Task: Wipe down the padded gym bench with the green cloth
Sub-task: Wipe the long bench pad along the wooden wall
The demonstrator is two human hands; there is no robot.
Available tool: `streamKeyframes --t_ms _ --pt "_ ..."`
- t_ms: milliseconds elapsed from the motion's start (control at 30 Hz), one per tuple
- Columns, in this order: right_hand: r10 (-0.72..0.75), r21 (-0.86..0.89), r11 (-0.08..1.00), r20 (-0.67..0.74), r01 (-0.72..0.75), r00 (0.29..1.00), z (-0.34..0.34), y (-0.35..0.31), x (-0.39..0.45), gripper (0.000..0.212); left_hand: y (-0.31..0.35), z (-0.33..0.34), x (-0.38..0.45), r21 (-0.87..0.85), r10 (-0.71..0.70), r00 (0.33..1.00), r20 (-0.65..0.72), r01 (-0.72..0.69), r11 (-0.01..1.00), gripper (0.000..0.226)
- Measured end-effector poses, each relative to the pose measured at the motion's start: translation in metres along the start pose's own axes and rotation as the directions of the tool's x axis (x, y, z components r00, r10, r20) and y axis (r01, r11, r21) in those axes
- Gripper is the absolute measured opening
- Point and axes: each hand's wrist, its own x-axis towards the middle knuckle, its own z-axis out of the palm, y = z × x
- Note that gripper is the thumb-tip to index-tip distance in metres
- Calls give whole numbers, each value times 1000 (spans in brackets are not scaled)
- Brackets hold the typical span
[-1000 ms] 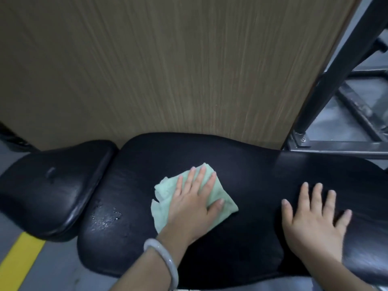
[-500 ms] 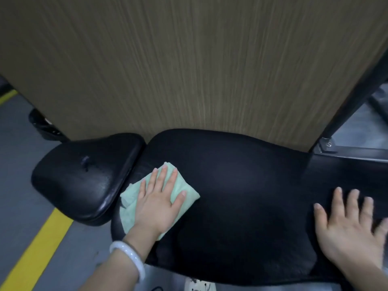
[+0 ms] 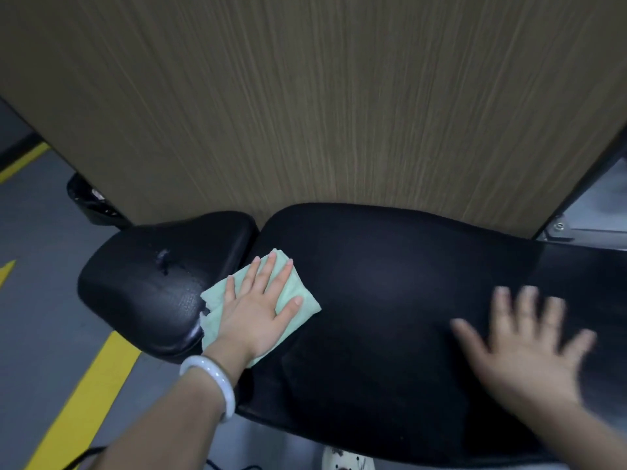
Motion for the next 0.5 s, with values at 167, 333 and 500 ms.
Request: streamKeyframes --t_ms 167,333,500 --pt "-369 65 924 -102 376 924 23 -138 -26 78 0 2 1 16 -10 1000 -8 10 1000 62" --pt "-440 -9 894 -203 448 875 31 -150 -16 74 1 2 1 11 -11 1000 -8 11 1000 63" --pt "-525 -40 848 -195 528 829 31 -148 -7 64 -13 9 -32 13 62 997 -46 -62 998 71"
